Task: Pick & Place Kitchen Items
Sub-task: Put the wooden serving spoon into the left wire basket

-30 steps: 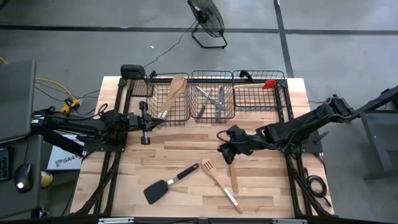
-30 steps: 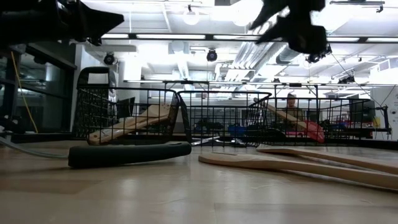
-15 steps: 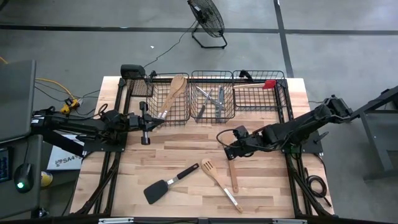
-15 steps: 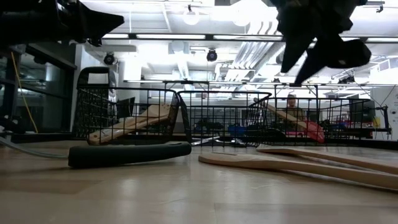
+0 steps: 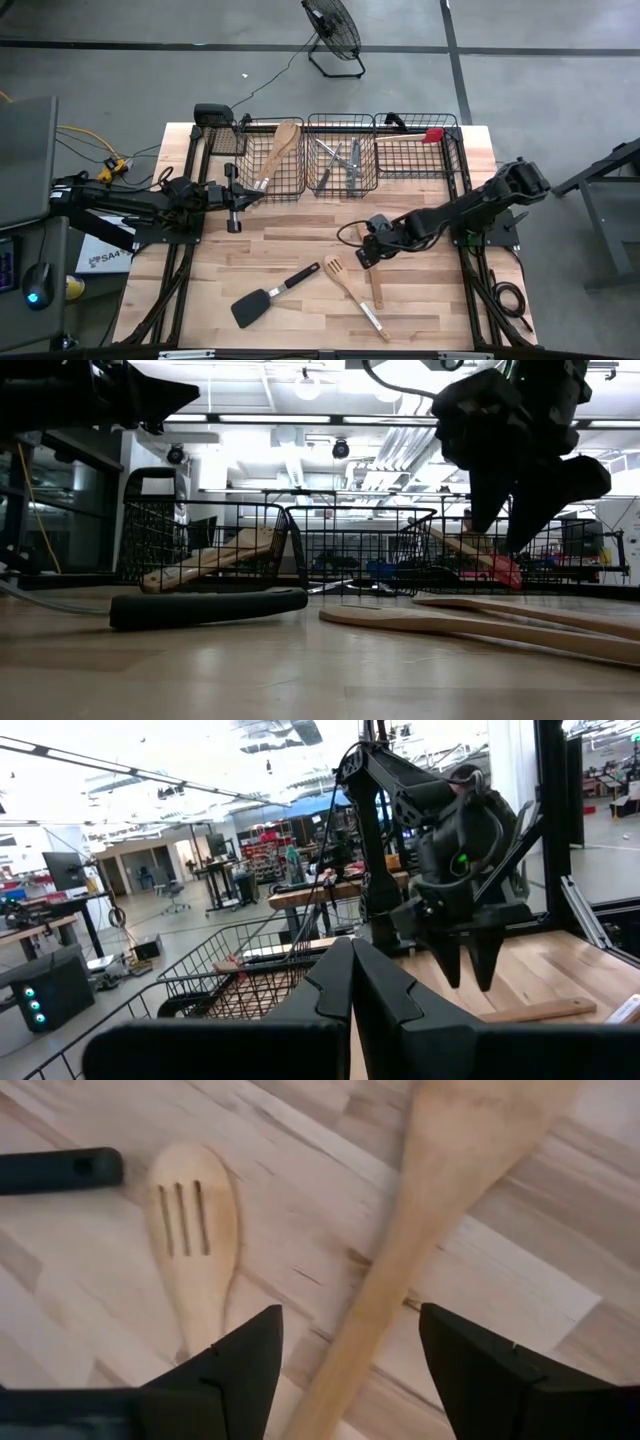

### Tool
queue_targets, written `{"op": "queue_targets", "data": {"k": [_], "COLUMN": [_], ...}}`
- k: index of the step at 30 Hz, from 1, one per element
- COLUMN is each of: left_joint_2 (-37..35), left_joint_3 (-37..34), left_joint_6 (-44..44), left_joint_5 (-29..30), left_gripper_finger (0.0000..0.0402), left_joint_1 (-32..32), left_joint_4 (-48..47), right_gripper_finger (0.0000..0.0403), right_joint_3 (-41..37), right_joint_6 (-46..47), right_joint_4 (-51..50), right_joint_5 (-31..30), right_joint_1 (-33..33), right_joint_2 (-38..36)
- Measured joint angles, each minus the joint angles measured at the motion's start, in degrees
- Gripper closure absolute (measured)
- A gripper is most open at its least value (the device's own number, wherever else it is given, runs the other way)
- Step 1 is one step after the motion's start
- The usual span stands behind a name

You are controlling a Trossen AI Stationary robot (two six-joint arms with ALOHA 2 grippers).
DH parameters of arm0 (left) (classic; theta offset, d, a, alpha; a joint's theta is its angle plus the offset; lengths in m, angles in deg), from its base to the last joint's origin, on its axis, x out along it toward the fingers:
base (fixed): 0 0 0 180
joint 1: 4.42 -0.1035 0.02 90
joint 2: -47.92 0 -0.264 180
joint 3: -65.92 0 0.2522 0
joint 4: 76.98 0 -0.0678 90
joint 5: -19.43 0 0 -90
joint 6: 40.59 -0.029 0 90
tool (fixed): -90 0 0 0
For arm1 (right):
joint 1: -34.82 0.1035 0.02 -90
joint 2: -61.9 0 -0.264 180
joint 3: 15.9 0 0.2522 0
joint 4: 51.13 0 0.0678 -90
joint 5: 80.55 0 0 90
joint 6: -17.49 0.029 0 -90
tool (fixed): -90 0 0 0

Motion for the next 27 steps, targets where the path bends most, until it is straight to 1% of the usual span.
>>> {"op": "queue_targets", "data": {"k": [6,8,10,13,19,22,27], "left_joint_2": [0.0,0.0,0.0,0.0,0.0,0.0,0.0], "left_joint_3": [0.0,0.0,0.0,0.0,0.0,0.0,0.0], "left_joint_6": [0.0,0.0,0.0,0.0,0.0,0.0,0.0], "left_joint_5": [0.0,0.0,0.0,0.0,0.0,0.0,0.0], "left_gripper_finger": [0.04,0.04,0.04,0.04,0.04,0.04,0.04], "left_joint_1": [0.0,0.0,0.0,0.0,0.0,0.0,0.0], "left_joint_4": [-0.1,-0.2,-0.5,-0.4,-0.2,-0.3,-0.4], "right_gripper_finger": [0.0175,0.0175,0.0175,0.0175,0.0175,0.0175,0.0175], "right_joint_3": [0.0,0.0,0.0,0.0,0.0,0.0,0.0], "right_joint_6": [0.3,0.2,-1.6,-4.7,-1.0,0.6,3.7], "right_joint_4": [3.9,5.6,6.8,7.2,6.2,6.1,4.7], "right_joint_5": [0.3,1.3,3.2,3.0,2.6,1.0,0.1], "right_joint_1": [0.0,0.0,0.0,-0.1,-0.9,-0.9,-0.9], "right_joint_2": [0.0,0.0,0.0,0.0,0.0,0.0,0.0]}}
